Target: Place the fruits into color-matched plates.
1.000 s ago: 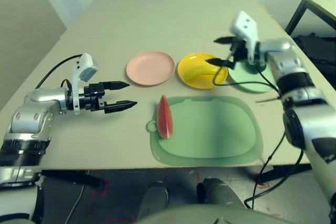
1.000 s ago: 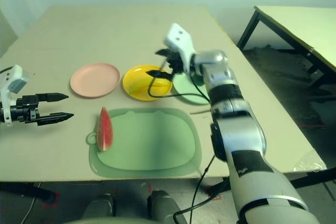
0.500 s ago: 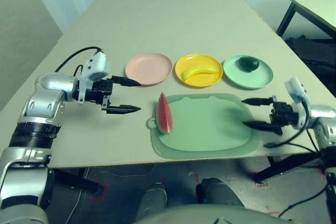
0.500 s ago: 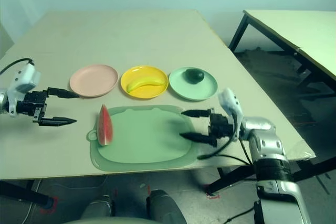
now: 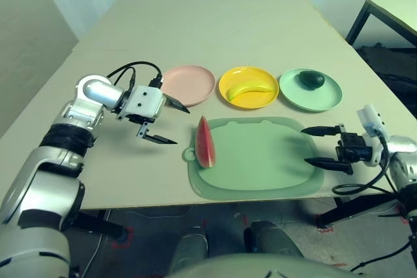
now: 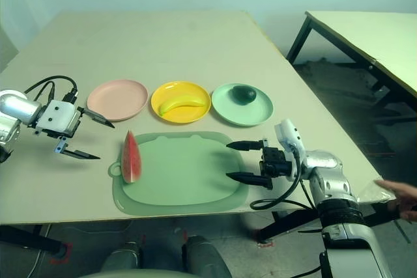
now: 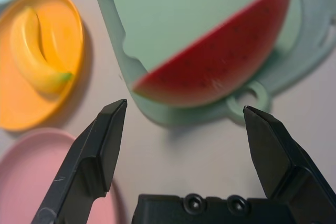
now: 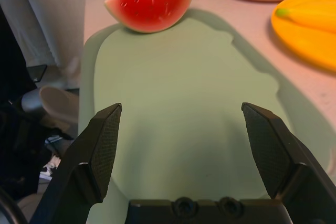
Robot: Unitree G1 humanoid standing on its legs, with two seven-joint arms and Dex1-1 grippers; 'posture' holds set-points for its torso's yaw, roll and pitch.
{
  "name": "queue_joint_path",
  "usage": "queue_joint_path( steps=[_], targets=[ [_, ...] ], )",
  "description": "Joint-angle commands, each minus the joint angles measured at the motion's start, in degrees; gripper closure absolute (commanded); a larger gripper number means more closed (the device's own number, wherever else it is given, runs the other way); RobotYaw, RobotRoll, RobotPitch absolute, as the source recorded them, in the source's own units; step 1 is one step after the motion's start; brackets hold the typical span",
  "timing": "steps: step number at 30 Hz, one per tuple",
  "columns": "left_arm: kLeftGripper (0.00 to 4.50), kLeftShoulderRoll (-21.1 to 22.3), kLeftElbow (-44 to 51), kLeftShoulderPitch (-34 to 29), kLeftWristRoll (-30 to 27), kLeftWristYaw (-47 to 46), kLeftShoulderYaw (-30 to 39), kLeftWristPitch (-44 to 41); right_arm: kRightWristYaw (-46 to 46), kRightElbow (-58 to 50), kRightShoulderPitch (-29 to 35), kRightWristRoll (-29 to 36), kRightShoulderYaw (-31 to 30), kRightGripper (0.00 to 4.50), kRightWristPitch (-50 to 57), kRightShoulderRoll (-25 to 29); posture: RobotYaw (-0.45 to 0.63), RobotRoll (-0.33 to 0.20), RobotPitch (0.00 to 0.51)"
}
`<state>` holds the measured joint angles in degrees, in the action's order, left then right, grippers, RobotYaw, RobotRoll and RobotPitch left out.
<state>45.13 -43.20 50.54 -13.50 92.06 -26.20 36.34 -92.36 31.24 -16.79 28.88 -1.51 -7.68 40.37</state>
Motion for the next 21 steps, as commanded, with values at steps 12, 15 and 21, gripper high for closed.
queue_joint_path(
  steps=[12, 15, 21],
  targets=[
    [0.0, -0.4, 2.9, 3.2, -8.2, 0.4, -17.0, 1.9, -0.1, -1.7, 3.3, -0.7, -1.3, 0.02, -3.7, 1.2, -0.24, 0.0, 0.0],
    [0.0, -0.3, 3.5, 3.2, -9.1, 0.4, -19.6, 1.8, -0.1, -1.6, 3.6, -0.9, -1.4, 0.02, -4.3, 1.7, -0.25, 0.0, 0.0],
    [0.0, -1.4, 0.5, 3.1, -5.7, 0.4, -22.5, 4.4, -0.1, -3.4, 4.2, -0.7, -0.9, 0.02, -3.2, 2.3, -0.26, 0.0, 0.0]
  ],
)
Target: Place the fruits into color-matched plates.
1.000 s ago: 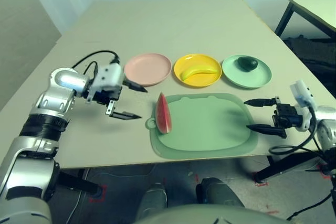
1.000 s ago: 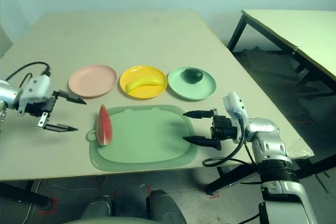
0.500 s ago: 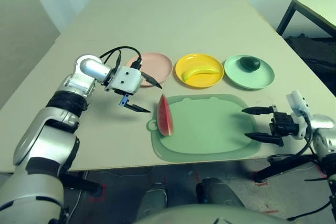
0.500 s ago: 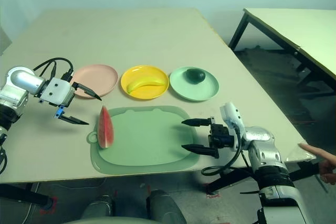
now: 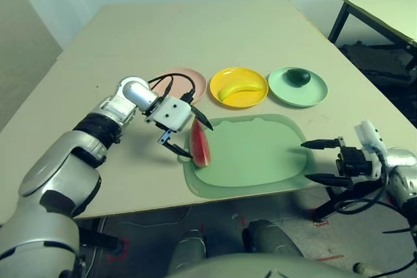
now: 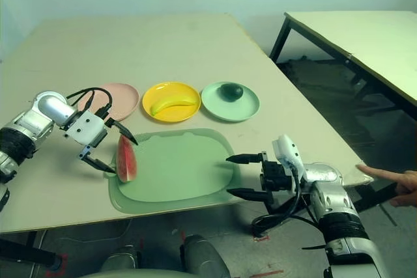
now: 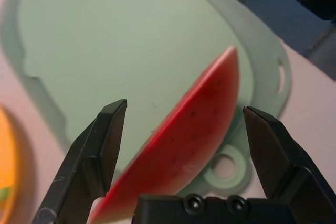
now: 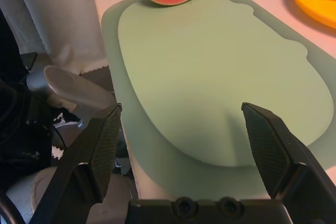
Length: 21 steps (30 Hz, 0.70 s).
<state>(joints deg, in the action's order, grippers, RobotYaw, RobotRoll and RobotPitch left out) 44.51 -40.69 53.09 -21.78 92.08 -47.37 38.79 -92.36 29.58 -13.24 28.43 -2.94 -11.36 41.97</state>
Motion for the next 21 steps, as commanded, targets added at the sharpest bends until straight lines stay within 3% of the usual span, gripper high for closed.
queue_joint_path(
  steps=[1, 12, 15, 19, 21],
  targets=[
    [0.0, -1.4, -3.2, 0.4, 3.6, 0.4, -1.2, 2.4, -0.1, -2.4, 1.0, -0.2, 0.8, 0.02, 0.8, 0.7, -0.26, 0.0, 0.001],
    [0.0, -5.8, -12.8, 1.2, 13.7, 0.4, 2.3, 5.4, -0.1, -6.0, 3.6, -1.1, 2.0, 0.02, 2.4, 0.7, -0.27, 0.0, 0.01],
    [0.62, -6.3, -14.2, 1.5, 15.3, 0.4, 2.9, 4.3, -0.1, -6.3, 4.0, -1.3, 2.0, 0.0, 2.2, 0.7, -0.27, 0.0, 0.01],
    [1.92, -6.7, -14.9, 1.7, 16.2, 0.4, 4.0, 4.4, -0.1, -6.5, 4.2, -1.6, 2.0, 0.0, 2.0, 0.6, -0.27, 0.0, 0.011],
    [2.09, -6.8, -14.9, 1.8, 16.2, 0.4, 4.3, 4.1, -0.1, -6.8, 4.2, -1.7, 2.0, 0.0, 2.2, 0.4, -0.27, 0.0, 0.012]
  ],
)
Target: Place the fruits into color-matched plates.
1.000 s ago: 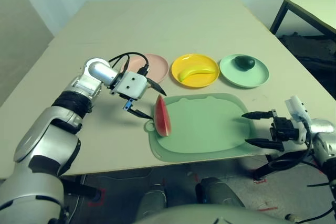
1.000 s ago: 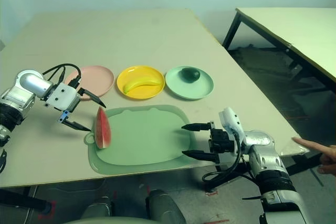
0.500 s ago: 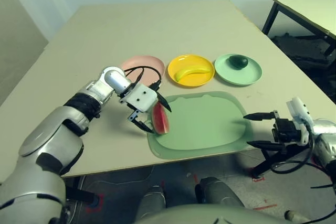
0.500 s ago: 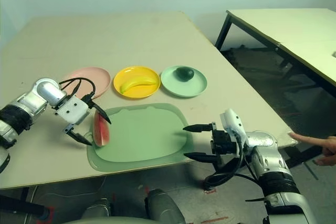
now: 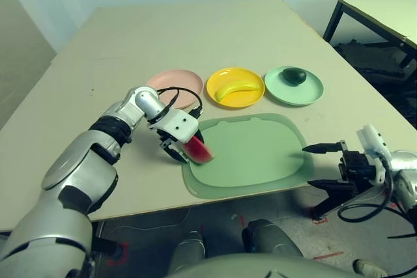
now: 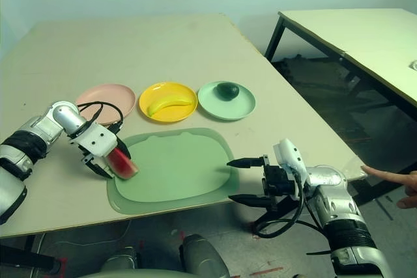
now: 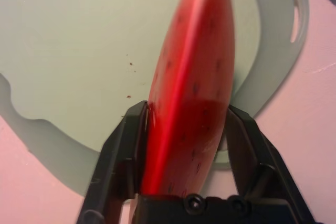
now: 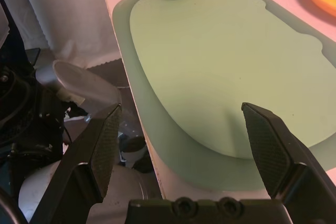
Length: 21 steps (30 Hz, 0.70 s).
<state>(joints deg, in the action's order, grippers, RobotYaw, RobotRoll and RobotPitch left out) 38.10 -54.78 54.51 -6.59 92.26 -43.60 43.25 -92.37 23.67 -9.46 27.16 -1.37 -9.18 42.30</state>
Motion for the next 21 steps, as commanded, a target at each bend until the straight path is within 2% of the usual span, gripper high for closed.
queue_joint_path(
  steps=[1, 8, 12, 16, 21],
  targets=[
    [2.1, -0.4, -0.9, 0.4, 1.0, 0.2, 0.6, -0.4, -0.1, -0.9, 0.5, -0.6, 0.5, 0.0, 0.1, 0.0, -0.27, 0.0, 0.013],
    [2.1, -0.4, -0.2, 0.9, -0.7, 0.2, 2.6, -3.2, -0.1, -0.4, 0.0, -0.6, 0.5, 0.0, 0.0, -0.3, -0.26, 0.0, 0.011],
    [2.1, -0.3, -3.4, 4.3, 0.2, 0.2, 7.0, -5.1, 0.7, 0.3, -1.1, 0.1, 1.9, 0.0, 1.3, -0.8, -0.25, 0.0, 0.009],
    [2.1, 0.7, -10.4, 8.9, 5.9, -2.4, 10.8, -4.7, 1.6, 0.2, -2.1, 0.9, 3.4, 0.0, 2.2, -2.0, -0.24, 0.0, 0.01],
    [2.1, 2.3, -16.8, 12.3, 14.2, -10.1, 12.4, -5.1, 4.8, -2.2, -2.7, 2.2, 5.1, 0.0, 5.1, -4.3, -0.24, 0.0, 0.012]
  ],
)
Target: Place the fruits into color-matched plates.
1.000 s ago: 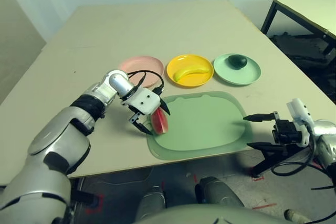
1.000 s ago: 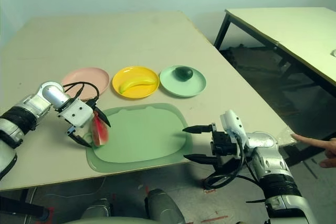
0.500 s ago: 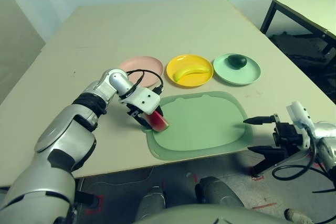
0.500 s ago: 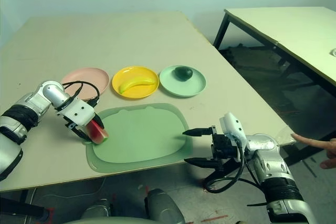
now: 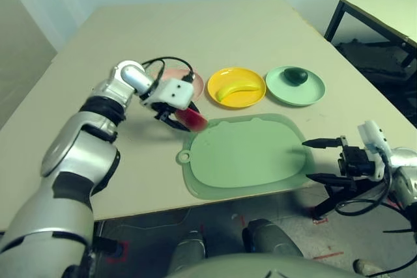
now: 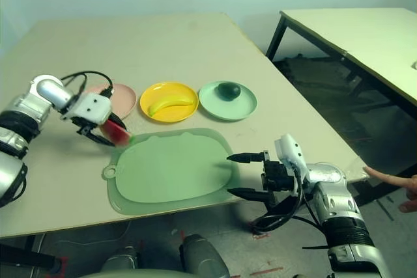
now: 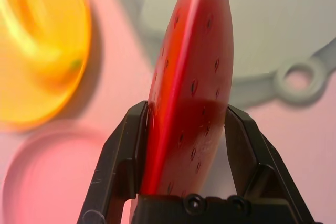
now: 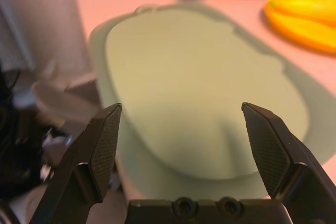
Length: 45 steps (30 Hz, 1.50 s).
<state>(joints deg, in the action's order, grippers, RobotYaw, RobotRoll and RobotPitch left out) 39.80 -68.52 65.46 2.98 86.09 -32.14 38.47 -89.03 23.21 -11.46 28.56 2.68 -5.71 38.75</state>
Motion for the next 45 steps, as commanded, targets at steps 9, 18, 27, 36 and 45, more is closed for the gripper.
queue_joint_path(
  steps=[9, 18, 27, 36, 45],
  targets=[
    [2.1, 1.3, -7.8, 2.2, 18.7, -24.3, 0.0, -4.5, 2.6, -5.9, 2.2, 0.7, 1.5, 0.0, 2.9, -1.0, -0.26, 0.0, 0.016],
    [2.1, 0.2, -8.7, 2.6, 21.6, -29.3, 3.9, -7.9, 2.7, -9.1, 3.7, 1.4, 2.2, 0.0, 5.1, 0.1, -0.25, 0.0, 0.036],
    [2.1, 0.1, -9.0, 2.3, 23.5, -30.8, 5.4, -8.8, 3.4, -11.0, 4.0, 1.3, 1.7, 0.0, 6.7, -0.1, -0.25, 0.0, 0.056],
    [2.1, -1.8, -9.3, 1.0, 24.5, -32.9, 6.2, -9.9, 5.9, -16.8, 8.2, 3.3, 3.8, 0.0, 9.8, 0.7, -0.29, 0.0, 0.089],
    [2.1, -2.5, -9.4, 1.0, 25.7, -34.6, 6.6, -10.5, 7.9, -19.5, 10.4, 3.6, 4.7, 0.0, 10.5, 0.5, -0.3, 0.0, 0.096]
  ],
)
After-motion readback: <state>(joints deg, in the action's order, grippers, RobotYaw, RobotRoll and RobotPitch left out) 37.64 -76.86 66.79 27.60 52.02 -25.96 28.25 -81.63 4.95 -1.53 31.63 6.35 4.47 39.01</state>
